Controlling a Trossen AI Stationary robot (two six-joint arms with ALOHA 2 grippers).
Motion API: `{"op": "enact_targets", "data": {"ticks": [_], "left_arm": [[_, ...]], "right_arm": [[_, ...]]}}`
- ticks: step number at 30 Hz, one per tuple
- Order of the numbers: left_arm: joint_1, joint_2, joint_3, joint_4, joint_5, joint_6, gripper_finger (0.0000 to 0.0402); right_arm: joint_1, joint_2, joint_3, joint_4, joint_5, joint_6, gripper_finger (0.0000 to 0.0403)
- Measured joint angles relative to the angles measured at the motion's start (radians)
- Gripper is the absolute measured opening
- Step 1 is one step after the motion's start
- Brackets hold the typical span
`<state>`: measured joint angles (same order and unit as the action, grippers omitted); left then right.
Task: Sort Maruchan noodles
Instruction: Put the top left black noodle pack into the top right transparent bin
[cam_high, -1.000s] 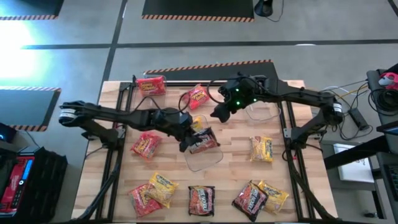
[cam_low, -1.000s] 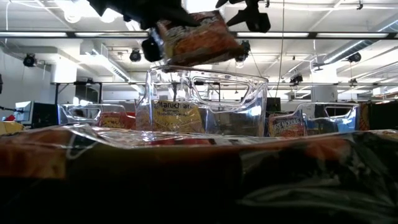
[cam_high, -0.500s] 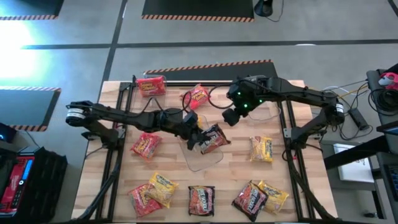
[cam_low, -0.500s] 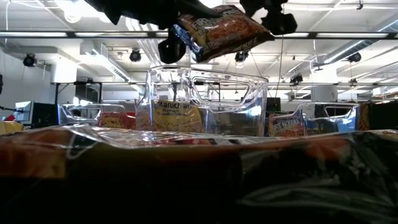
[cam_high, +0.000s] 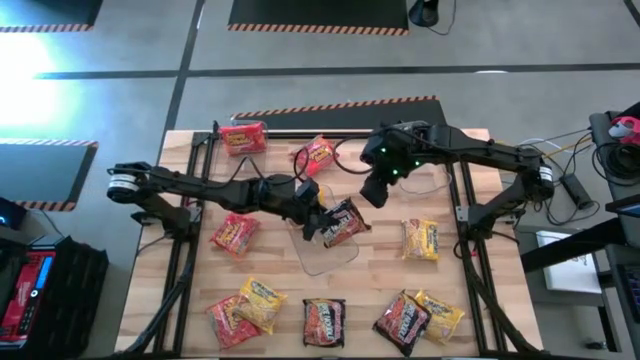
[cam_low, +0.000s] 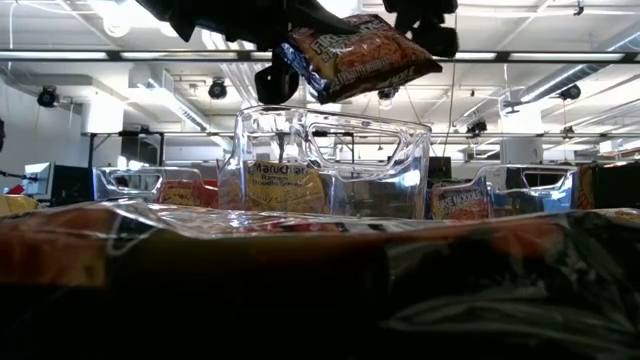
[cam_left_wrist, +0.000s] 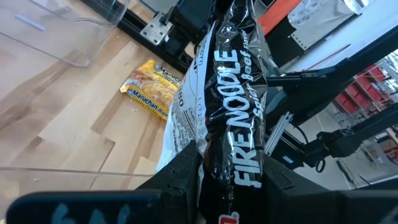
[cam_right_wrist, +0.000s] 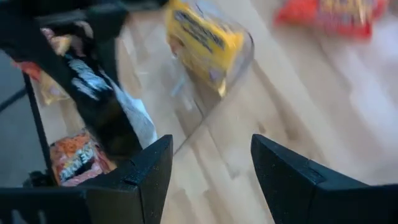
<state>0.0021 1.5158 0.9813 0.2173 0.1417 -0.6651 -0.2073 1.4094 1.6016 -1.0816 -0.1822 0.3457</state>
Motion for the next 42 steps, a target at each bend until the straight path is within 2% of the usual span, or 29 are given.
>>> {"op": "enact_targets", "data": {"ticks": [4, 9, 11, 16, 18, 27, 32, 42], "left_arm": [[0.0, 0.0, 0.0, -0.004, 0.008, -0.008, 0.0076], [0.001, 0.0, 0.0, -0.029, 0.035, -0.03, 0.0076], [0.002, 0.0, 0.0, -0.038, 0.05, -0.037, 0.0076], [0.002, 0.003, 0.0, -0.05, 0.053, -0.073, 0.0076], [0.003, 0.003, 0.0, -0.047, 0.053, -0.08, 0.0076], [0.0, 0.003, 0.0, -0.031, 0.061, -0.092, 0.0076], [-0.011, 0.003, 0.0, -0.022, 0.071, -0.107, 0.0076], [-0.01, 0.004, 0.0, 0.007, 0.077, -0.108, 0.0076]], "right_arm": [[0.0, 0.0, 0.0, 0.132, -0.001, -0.057, 0.0206], [0.002, 0.0, 0.001, 0.165, -0.077, -0.296, 0.0206], [0.007, 0.005, 0.002, 0.161, -0.098, -0.313, 0.0206], [0.016, 0.013, 0.002, 0.151, -0.257, -0.295, 0.0206], [0.029, 0.013, 0.002, 0.137, -0.281, -0.305, 0.0206], [0.051, 0.014, 0.002, 0.135, -0.288, -0.32, 0.0206], [0.051, 0.019, 0.002, 0.146, -0.254, -0.319, 0.0206], [0.066, 0.076, 0.002, 0.144, -0.265, -0.267, 0.0206]]}}
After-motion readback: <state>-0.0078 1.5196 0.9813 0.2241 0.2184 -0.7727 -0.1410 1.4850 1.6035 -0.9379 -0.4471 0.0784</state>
